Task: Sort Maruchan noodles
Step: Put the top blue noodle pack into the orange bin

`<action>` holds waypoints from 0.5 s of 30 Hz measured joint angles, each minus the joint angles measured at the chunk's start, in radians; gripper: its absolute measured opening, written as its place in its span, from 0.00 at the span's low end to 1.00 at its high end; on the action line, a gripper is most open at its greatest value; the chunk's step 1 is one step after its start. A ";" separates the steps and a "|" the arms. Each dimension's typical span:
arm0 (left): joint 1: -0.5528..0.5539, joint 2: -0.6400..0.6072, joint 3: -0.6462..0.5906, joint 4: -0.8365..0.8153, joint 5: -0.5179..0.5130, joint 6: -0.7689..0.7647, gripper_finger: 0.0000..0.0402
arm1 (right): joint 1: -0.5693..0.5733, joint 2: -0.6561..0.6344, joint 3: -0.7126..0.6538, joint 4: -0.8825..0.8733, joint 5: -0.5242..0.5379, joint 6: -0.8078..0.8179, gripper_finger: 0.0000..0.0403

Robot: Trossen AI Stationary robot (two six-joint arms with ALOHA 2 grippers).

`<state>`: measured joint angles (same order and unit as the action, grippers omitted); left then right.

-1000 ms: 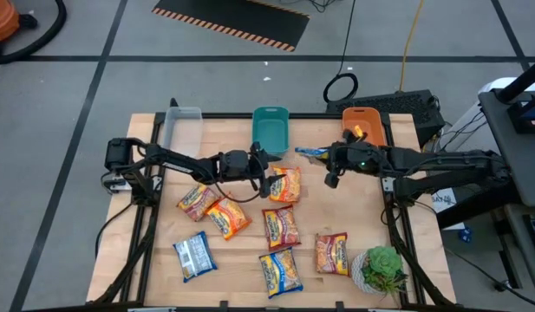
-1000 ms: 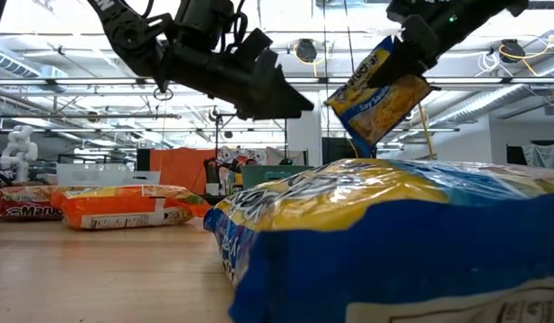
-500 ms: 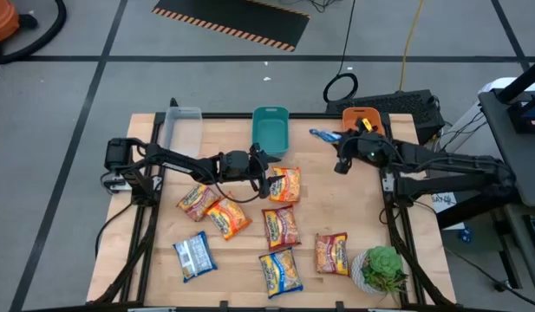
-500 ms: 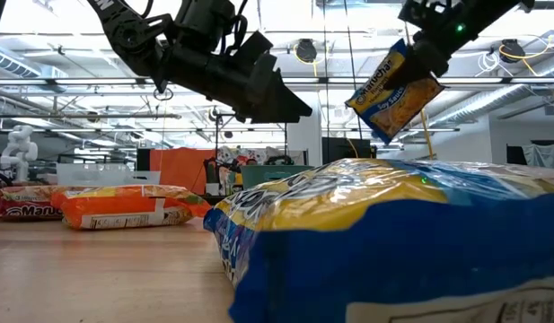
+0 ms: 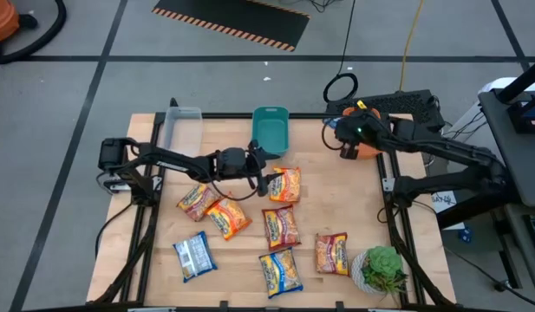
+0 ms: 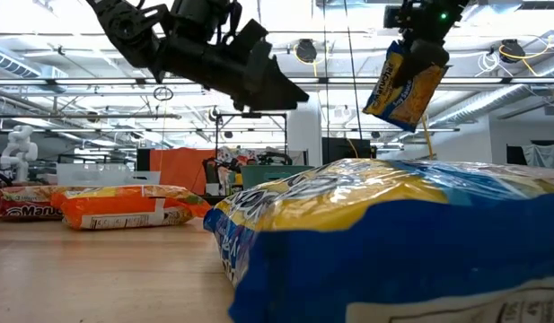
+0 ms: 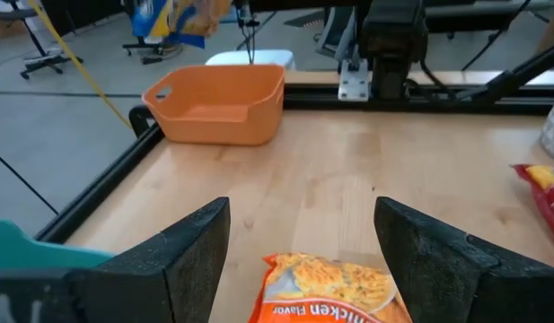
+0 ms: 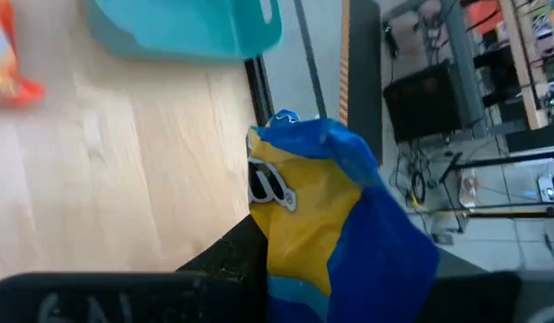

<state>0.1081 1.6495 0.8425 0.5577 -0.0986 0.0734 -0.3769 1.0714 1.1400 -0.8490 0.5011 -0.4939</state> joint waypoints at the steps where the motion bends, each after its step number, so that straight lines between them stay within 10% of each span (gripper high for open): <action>1: 0.000 -0.011 0.000 -0.009 0.000 0.001 0.70 | -0.009 0.011 0.006 -0.019 0.000 -0.022 0.29; 15: 0.000 -0.114 0.000 -0.070 0.003 0.015 0.70 | -0.187 0.080 0.009 -0.193 -0.075 -0.206 0.28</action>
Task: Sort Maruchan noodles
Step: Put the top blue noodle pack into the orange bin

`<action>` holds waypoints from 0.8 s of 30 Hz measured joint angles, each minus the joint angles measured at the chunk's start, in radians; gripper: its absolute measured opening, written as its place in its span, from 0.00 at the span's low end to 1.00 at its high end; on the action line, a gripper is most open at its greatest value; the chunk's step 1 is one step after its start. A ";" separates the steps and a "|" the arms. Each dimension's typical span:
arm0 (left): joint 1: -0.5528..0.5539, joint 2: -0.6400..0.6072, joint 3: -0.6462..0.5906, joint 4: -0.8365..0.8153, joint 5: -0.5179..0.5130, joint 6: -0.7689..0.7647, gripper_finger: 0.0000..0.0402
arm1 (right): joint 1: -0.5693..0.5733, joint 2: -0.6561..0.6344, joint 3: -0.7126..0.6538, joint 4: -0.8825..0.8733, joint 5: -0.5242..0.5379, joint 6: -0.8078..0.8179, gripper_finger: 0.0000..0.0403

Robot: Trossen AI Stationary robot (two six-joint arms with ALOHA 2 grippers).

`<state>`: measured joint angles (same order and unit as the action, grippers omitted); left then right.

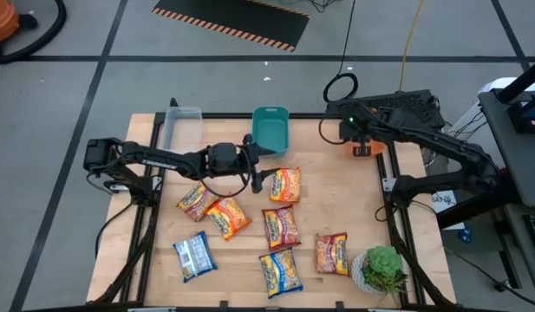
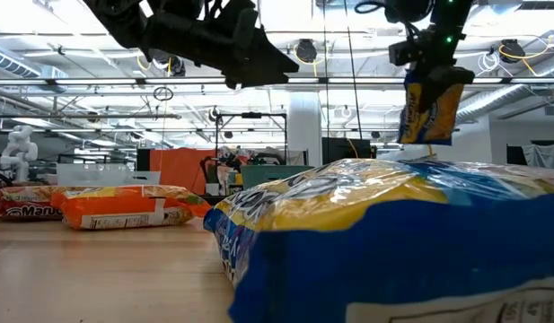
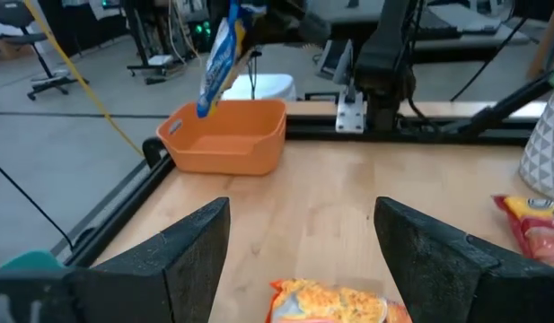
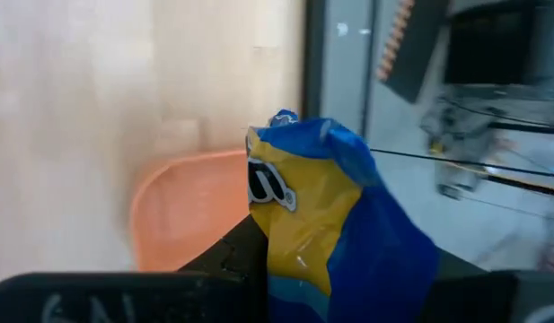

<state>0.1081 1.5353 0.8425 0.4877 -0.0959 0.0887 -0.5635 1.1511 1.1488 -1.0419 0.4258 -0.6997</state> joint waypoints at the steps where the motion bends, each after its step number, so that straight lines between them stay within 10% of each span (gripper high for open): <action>1: 0.000 0.001 0.000 -0.001 0.000 0.005 0.70 | -0.019 0.000 0.000 -0.008 -0.034 -0.015 0.28; 24: -0.001 0.001 0.000 -0.017 0.000 0.007 0.70 | -0.281 0.000 -0.130 -0.029 -0.227 -0.188 0.29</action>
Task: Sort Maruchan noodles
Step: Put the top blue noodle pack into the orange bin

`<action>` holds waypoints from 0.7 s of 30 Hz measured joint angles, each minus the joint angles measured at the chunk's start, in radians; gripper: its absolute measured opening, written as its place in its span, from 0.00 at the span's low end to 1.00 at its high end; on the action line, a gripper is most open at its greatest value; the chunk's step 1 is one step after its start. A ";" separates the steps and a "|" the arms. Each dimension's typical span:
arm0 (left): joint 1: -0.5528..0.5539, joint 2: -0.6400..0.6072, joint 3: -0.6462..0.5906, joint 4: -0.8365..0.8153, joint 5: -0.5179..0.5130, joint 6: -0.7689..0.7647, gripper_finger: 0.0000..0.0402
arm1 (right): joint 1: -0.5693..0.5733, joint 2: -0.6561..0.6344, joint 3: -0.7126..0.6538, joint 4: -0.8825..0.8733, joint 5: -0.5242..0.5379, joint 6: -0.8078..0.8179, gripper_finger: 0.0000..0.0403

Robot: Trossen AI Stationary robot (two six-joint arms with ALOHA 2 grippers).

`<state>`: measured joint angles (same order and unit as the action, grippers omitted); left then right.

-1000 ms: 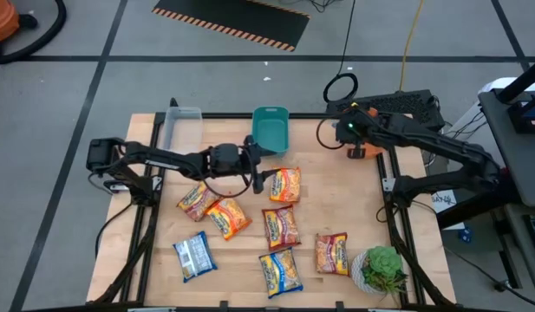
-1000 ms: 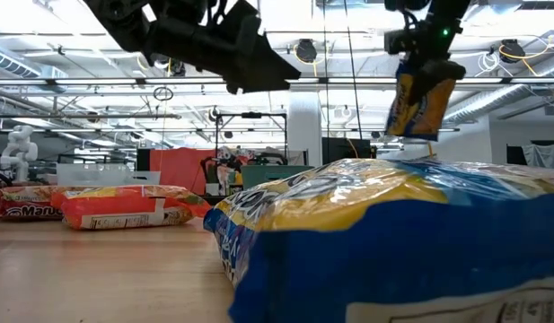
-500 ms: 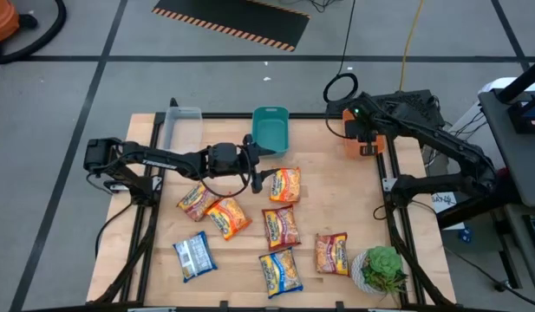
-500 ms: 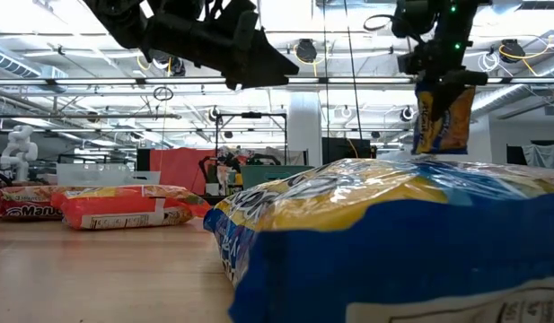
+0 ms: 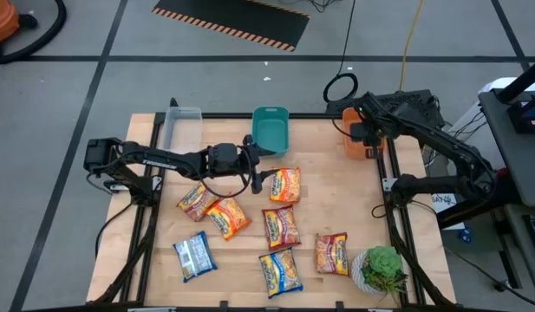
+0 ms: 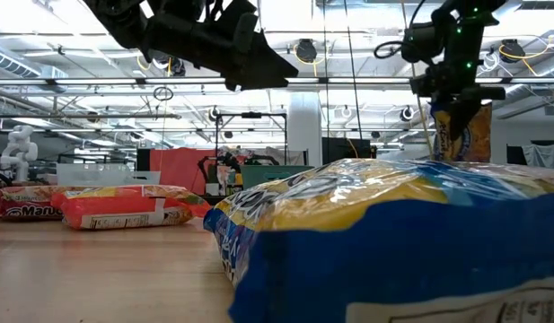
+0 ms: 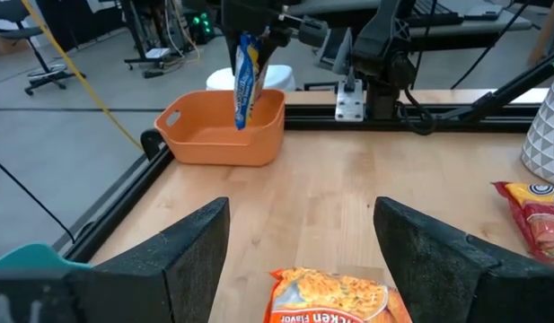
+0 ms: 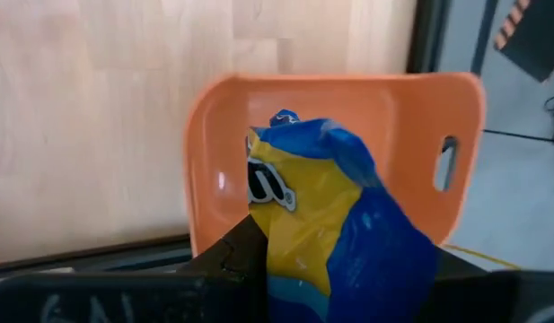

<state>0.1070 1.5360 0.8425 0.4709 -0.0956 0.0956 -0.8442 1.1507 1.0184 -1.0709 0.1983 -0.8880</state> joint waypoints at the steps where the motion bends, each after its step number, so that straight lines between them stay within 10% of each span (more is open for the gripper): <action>1: 0.000 0.000 0.000 0.000 0.000 0.000 0.70 | -0.005 0.000 -0.006 -0.002 -0.019 -0.004 0.29; 21: 0.000 0.000 0.000 -0.006 0.000 0.005 0.70 | -0.012 -0.003 -0.093 0.058 -0.052 -0.014 0.39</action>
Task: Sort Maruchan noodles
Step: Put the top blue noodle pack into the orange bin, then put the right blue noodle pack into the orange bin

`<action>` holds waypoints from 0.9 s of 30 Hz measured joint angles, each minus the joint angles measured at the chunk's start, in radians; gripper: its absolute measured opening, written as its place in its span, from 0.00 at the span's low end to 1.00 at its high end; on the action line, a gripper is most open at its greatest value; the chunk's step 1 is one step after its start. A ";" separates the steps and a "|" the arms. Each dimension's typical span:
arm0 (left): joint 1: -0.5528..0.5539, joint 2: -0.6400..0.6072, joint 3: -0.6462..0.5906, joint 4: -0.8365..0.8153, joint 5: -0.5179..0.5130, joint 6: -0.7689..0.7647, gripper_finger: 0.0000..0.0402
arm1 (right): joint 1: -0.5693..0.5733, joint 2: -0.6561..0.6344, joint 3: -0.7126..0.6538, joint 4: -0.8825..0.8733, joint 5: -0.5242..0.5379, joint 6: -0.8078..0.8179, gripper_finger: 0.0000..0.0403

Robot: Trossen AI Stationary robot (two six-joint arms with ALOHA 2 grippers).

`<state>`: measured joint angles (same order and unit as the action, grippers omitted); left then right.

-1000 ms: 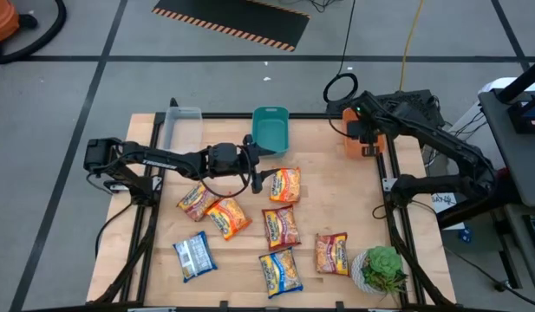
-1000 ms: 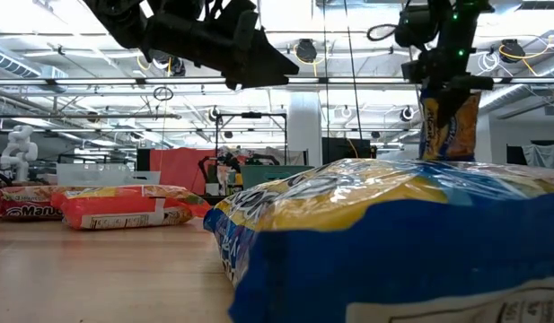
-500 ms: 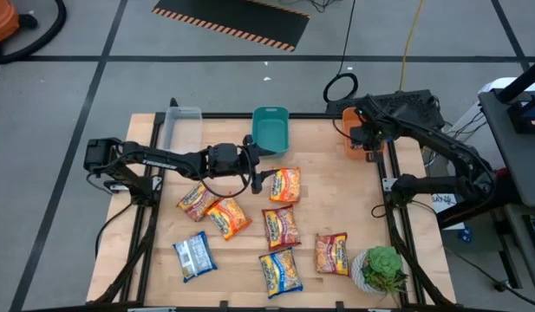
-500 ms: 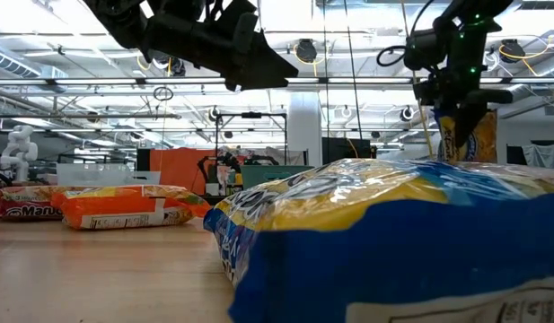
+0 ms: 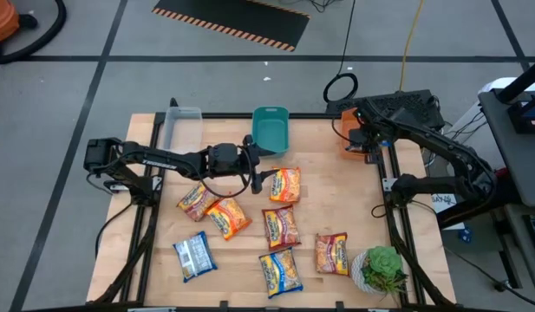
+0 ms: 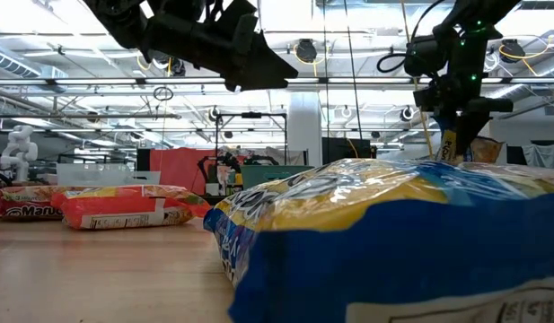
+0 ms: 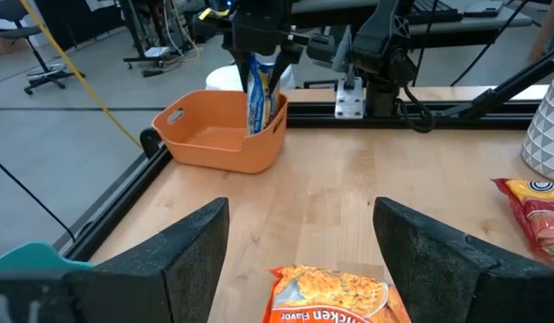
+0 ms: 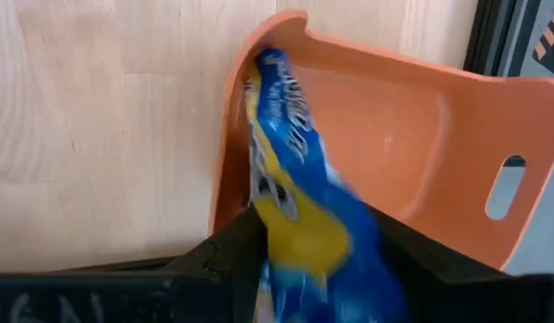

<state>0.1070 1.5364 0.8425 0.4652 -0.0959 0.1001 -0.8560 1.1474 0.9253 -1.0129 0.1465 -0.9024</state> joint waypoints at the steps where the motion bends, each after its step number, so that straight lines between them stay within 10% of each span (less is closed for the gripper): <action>1: 0.000 0.000 0.000 0.000 0.000 0.000 0.70 | 0.000 -0.005 0.000 0.005 0.013 0.001 0.40; 14: 0.000 0.000 0.000 -0.017 0.000 0.000 0.70 | 0.118 -0.230 0.000 0.043 0.036 0.150 0.48; 27: 0.000 0.000 0.000 -0.016 0.000 0.000 0.70 | 0.481 -0.290 0.000 0.125 -0.116 0.870 0.48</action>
<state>0.1070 1.5364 0.8425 0.4496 -0.0959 0.1001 -0.3750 0.8572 0.9253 -0.8876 0.0300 -0.0325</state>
